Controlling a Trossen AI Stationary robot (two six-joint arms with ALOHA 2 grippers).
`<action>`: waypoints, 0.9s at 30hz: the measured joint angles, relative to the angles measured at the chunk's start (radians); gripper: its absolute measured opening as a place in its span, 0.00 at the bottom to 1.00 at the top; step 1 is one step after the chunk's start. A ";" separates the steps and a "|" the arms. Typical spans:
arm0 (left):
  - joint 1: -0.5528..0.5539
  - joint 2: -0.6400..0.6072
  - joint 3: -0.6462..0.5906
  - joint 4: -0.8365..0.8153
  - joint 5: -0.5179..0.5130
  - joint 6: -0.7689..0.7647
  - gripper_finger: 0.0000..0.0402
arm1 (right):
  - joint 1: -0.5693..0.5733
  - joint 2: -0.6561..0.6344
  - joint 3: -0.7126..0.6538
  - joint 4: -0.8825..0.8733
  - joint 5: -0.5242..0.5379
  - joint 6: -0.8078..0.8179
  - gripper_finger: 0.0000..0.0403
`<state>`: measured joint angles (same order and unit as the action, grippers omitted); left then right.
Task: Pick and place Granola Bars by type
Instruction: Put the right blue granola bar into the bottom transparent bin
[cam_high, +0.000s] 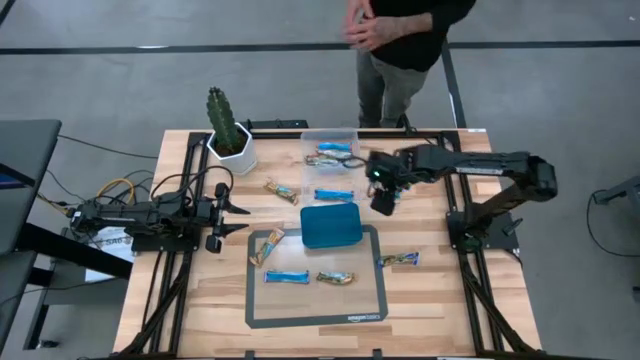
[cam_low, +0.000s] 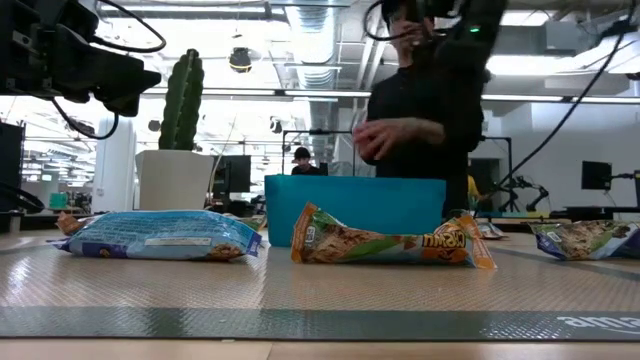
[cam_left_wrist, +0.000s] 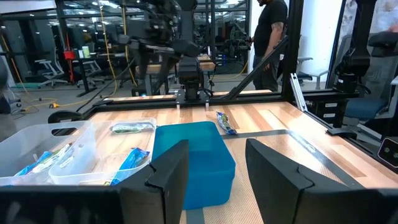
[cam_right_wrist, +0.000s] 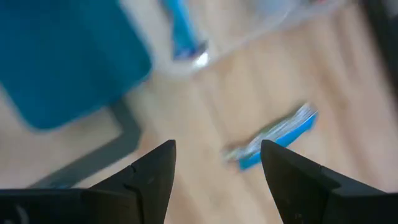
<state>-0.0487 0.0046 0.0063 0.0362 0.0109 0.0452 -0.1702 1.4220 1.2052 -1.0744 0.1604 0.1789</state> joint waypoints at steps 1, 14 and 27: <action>0.000 0.000 0.000 0.000 0.000 0.000 0.38 | 0.011 -0.024 -0.027 -0.002 -0.020 0.024 0.57; 0.000 0.000 0.000 0.000 0.000 0.000 0.38 | 0.184 -0.218 -0.297 -0.044 -0.196 0.227 0.57; 0.000 0.000 0.000 0.000 0.000 0.000 0.38 | 0.434 -0.214 -0.427 0.091 -0.268 0.258 0.57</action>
<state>-0.0489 0.0048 0.0063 0.0364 0.0109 0.0452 0.2638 1.2082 0.7784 -0.9831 -0.1074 0.4372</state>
